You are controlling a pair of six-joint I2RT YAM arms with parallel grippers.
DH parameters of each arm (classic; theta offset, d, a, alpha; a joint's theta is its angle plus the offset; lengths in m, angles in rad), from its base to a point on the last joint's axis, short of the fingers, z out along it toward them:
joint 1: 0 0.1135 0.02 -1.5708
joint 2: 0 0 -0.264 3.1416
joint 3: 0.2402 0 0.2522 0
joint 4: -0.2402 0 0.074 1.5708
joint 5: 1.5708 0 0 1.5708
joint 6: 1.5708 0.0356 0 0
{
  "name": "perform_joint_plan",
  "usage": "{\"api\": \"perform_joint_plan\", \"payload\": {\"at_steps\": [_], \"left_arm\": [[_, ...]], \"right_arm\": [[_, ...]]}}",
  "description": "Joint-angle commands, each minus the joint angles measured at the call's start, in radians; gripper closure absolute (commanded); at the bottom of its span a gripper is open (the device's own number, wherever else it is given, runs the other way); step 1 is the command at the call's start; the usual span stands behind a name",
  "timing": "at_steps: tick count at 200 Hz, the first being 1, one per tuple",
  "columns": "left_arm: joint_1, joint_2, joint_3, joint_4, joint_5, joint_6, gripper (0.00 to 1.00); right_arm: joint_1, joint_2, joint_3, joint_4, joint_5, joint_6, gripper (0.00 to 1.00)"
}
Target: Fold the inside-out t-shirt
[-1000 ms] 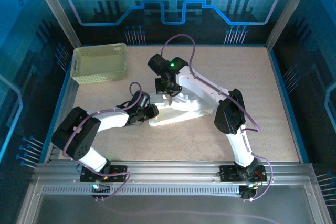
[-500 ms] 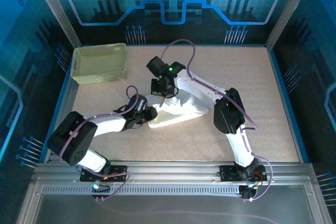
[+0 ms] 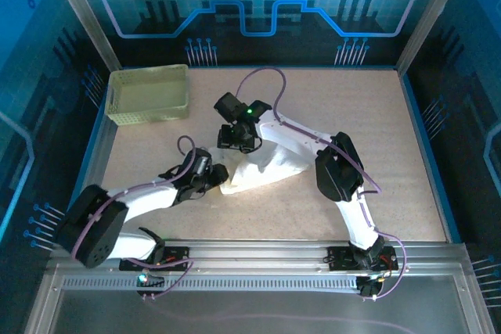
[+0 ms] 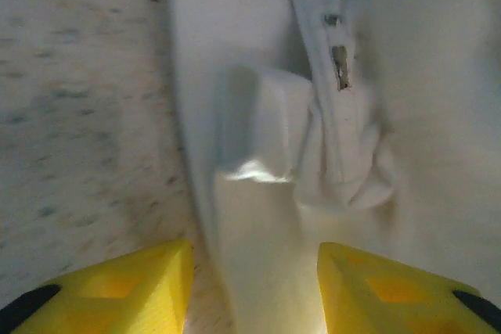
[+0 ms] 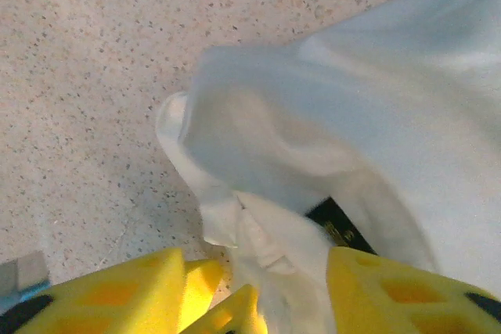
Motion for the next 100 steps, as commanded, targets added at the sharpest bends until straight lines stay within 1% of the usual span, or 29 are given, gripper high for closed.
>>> {"api": "perform_joint_plan", "payload": {"at_steps": [1,14,27,48,59,72,85,100], "left_arm": [[-0.003,-0.117,-0.022,-0.147,-0.117,-0.035,0.51],[-0.004,-0.184,-0.028,-0.205,-0.155,-0.043,0.51],[-0.003,-0.255,-0.031,-0.257,-0.191,-0.053,0.5],[-0.003,-0.324,-0.003,-0.313,-0.195,-0.013,0.49],[-0.003,-0.313,0.039,-0.317,-0.153,0.029,0.49],[-0.01,-0.278,0.098,-0.311,-0.082,0.062,0.52],[-0.037,-0.235,0.149,-0.275,-0.022,0.071,0.55],[-0.091,-0.176,0.221,-0.266,-0.018,0.075,0.56]], "right_arm": [[0.015,-0.032,0.08,-0.048,0.033,-0.045,0.42],[0.015,-0.055,0.1,-0.069,0.04,-0.071,0.41],[0.014,-0.089,0.103,-0.094,0.074,-0.097,0.41],[-0.014,-0.167,0.028,-0.109,0.149,-0.151,0.41],[-0.049,-0.216,-0.055,-0.076,0.163,-0.187,0.41],[-0.105,-0.255,-0.161,-0.003,0.157,-0.233,0.41],[-0.17,-0.266,-0.232,0.058,0.109,-0.297,0.42],[-0.244,-0.24,-0.252,0.08,0.06,-0.344,0.42]]}}
